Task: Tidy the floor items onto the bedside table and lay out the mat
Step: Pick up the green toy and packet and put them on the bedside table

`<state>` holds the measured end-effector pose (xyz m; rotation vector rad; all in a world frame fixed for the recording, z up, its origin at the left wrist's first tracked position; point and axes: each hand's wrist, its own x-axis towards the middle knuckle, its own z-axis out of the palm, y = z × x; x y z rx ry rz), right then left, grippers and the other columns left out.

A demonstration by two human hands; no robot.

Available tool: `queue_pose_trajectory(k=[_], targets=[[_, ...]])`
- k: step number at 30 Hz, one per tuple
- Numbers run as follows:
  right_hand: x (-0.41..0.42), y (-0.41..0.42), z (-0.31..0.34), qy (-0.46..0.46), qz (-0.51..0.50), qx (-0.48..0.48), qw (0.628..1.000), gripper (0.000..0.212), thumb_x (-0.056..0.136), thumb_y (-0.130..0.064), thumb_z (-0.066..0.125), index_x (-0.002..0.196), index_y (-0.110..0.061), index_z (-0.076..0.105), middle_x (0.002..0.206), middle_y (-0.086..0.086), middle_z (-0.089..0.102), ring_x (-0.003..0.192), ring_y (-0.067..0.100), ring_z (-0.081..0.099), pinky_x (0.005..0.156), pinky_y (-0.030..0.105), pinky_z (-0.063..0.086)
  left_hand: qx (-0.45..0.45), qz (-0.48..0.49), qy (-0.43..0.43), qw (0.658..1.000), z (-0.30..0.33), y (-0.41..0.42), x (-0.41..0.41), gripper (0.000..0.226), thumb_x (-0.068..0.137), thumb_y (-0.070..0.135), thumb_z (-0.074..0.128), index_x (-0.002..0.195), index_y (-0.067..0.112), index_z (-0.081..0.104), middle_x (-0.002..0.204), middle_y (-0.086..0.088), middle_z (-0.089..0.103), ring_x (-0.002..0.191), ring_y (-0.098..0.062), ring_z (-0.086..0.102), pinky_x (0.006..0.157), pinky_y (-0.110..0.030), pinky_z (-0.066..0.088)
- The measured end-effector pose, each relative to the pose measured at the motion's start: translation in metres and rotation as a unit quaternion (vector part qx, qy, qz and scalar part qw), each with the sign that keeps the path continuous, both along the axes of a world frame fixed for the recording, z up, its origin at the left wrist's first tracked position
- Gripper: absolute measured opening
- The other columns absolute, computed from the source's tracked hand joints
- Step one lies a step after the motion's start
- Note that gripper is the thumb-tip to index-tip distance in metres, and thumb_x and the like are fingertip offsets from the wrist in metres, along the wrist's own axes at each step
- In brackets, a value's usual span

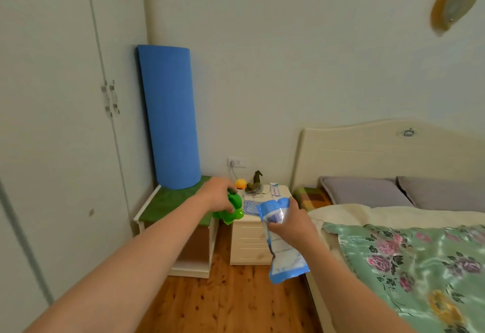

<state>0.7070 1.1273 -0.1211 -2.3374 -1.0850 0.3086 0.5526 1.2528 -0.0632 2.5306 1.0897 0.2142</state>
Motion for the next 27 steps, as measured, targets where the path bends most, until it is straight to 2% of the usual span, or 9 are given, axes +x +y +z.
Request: queue_pose_trajectory(k=[3,8,15,20,24,27], targets=[[0.027,0.048,0.003,-0.005,-0.017,-0.02,1.0,0.096,0.077,-0.047,0.066,0.149,-0.022,0.008,0.131,0.009,0.05,0.111,0.024,0.056,0.075,0.03,0.047,0.001,-0.022,0.019,1.0,-0.003,0.049,0.03,0.058,0.074,0.018,0.075,0.128,0.019,0.056,0.133,-0.004,0.055,0.121,-0.021,0.052,0.095,-0.03,0.044],[0.073,0.1,0.007,0.005,-0.049,-0.014,0.999,0.092,0.071,-0.047,0.069,0.144,-0.02,0.02,0.128,0.009,0.051,0.111,0.025,0.055,0.085,0.038,0.052,0.006,-0.049,0.038,0.998,0.004,0.113,0.078,0.056,0.076,0.015,0.074,0.128,0.016,0.055,0.131,-0.006,0.056,0.12,-0.022,0.052,0.095,-0.031,0.044],[0.163,0.146,-0.005,0.01,-0.066,-0.046,0.997,0.095,0.076,-0.045,0.067,0.148,-0.019,0.011,0.135,0.011,0.045,0.118,0.027,0.052,0.092,0.038,0.048,-0.007,-0.08,0.058,0.995,-0.017,0.181,0.178,0.059,0.073,0.016,0.076,0.129,0.017,0.056,0.134,-0.005,0.055,0.122,-0.023,0.052,0.1,-0.034,0.046],[0.252,0.185,-0.018,0.017,-0.074,-0.048,0.996,0.088,0.076,-0.043,0.068,0.145,-0.015,0.02,0.135,0.011,0.047,0.12,0.027,0.051,0.087,0.034,0.045,-0.011,-0.086,0.077,0.993,-0.039,0.221,0.267,0.057,0.073,0.017,0.076,0.127,0.017,0.057,0.133,-0.005,0.056,0.12,-0.023,0.053,0.097,-0.032,0.045],[0.323,0.221,-0.024,0.022,-0.058,-0.044,0.997,0.082,0.075,-0.045,0.068,0.139,-0.016,0.027,0.123,0.012,0.053,0.109,0.027,0.056,0.073,0.03,0.043,-0.007,-0.079,0.088,0.993,-0.046,0.247,0.337,0.057,0.075,0.017,0.075,0.128,0.018,0.056,0.133,-0.005,0.055,0.12,-0.023,0.053,0.096,-0.032,0.045],[0.378,0.244,-0.025,0.021,-0.044,-0.052,0.997,0.087,0.077,-0.047,0.067,0.144,-0.016,0.021,0.125,0.012,0.053,0.11,0.027,0.056,0.072,0.029,0.041,-0.006,-0.069,0.096,0.993,-0.048,0.265,0.389,0.058,0.074,0.015,0.075,0.128,0.018,0.056,0.134,-0.005,0.055,0.12,-0.024,0.053,0.098,-0.034,0.047]])
